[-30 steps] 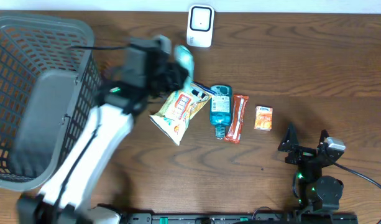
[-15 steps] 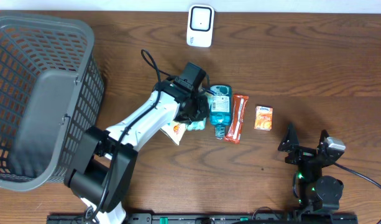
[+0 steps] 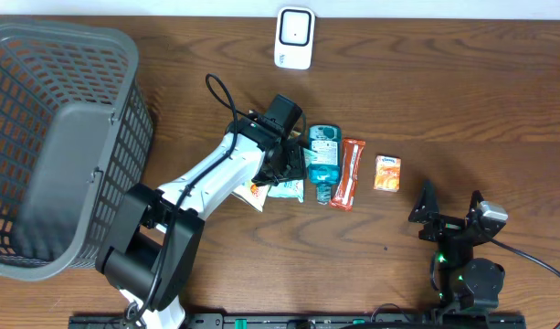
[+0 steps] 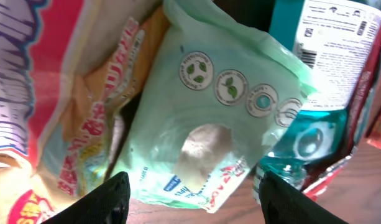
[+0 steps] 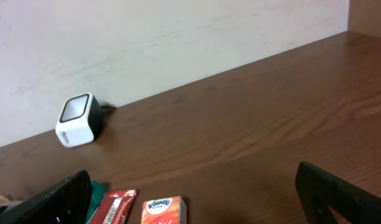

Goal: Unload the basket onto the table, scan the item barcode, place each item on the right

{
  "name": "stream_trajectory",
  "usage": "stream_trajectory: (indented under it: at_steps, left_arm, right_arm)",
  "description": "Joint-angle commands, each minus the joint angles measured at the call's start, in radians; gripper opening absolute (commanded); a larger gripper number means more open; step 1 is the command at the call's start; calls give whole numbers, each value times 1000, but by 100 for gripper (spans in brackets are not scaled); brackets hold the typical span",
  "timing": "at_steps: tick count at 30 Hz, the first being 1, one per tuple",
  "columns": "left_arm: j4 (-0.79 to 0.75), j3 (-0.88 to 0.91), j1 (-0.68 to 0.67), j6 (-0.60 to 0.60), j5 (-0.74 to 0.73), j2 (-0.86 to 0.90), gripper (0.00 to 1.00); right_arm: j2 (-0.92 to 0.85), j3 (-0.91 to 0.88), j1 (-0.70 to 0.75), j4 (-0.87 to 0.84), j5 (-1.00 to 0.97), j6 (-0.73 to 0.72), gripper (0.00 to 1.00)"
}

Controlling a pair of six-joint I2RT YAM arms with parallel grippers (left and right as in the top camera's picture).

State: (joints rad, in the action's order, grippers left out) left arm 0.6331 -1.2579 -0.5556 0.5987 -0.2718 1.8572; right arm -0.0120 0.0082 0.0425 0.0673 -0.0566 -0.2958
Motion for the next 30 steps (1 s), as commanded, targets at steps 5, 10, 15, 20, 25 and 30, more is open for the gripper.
stream_trajectory:
  at_steps: [5,10,15,20,25,30]
  left_arm:
    - [-18,-5,-2,-31,-30,-91,65]
    - [-85,-5,-2,-137,11,-232,80]
    - [-144,-5,-2,-221,193,-387,93]
    - [-248,-5,-2,-341,349,-508,98]
    - [-355,-5,5,-545,476,-591,98]
    - [-453,-5,27,-699,537,-650,98]
  right_arm:
    - [5,-3,-3,3,-1,-3,99]
    - [5,-3,-3,3,-1,-3,99]
    - [5,-3,-3,3,0,-3,99]
    - [5,-3,-3,3,-1,-3,99]
    - [5,-3,-3,3,0,-3,99]
    - [5,-3,-3,3,0,-3,99]
